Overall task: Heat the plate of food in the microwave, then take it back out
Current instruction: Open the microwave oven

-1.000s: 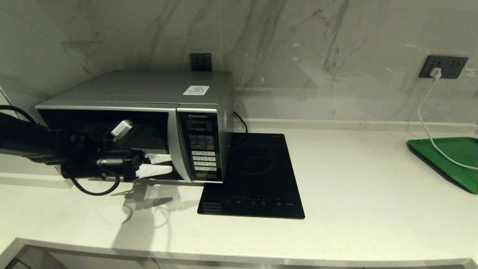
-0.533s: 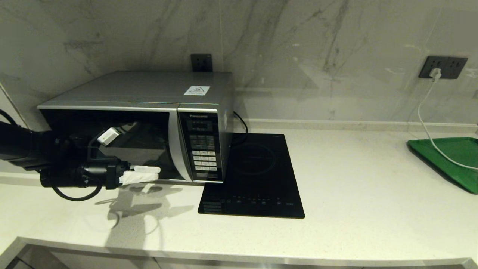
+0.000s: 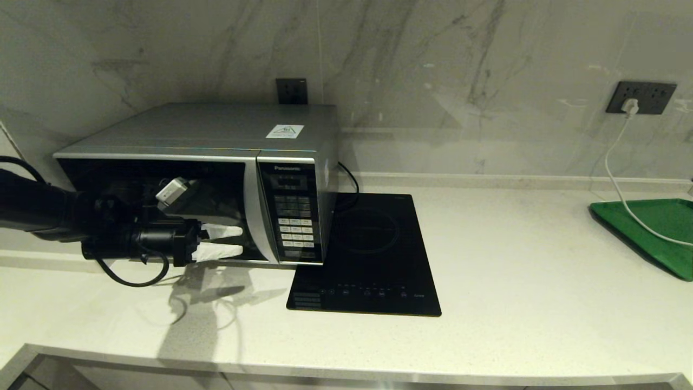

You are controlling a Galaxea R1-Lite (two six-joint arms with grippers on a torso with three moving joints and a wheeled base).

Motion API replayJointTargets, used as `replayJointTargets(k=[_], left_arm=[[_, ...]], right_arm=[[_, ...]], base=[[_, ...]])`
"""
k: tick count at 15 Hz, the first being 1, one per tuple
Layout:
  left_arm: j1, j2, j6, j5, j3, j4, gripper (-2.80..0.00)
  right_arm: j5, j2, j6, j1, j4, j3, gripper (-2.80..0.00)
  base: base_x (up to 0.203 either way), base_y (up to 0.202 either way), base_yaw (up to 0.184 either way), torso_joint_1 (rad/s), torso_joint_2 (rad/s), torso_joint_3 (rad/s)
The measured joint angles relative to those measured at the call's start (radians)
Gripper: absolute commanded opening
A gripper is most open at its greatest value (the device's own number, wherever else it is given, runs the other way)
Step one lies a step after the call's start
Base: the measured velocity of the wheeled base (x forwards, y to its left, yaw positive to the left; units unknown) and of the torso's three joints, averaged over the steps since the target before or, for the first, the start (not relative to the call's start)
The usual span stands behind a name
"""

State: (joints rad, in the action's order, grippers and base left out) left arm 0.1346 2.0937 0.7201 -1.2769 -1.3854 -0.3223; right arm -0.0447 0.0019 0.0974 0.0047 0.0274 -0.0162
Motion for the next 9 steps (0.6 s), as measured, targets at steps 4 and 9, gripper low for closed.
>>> replayJointTargets(k=[4, 9], left_arm=[[-0.028, 0.011, -0.008, -0.002, -0.012, 0.001, 0.00], [-0.047, 0.030, -0.009, -0.005, -0.023, 0.002, 0.00]], right_arm=[[0.000, 0.000, 0.000, 0.000, 0.000, 0.000, -2.80], [0.000, 0.000, 0.000, -0.001, 0.000, 0.000, -2.80]], base=[[0.000, 0.000, 0.000, 0.000, 0.00, 0.000], [0.000, 0.000, 0.000, 0.000, 0.00, 0.000]])
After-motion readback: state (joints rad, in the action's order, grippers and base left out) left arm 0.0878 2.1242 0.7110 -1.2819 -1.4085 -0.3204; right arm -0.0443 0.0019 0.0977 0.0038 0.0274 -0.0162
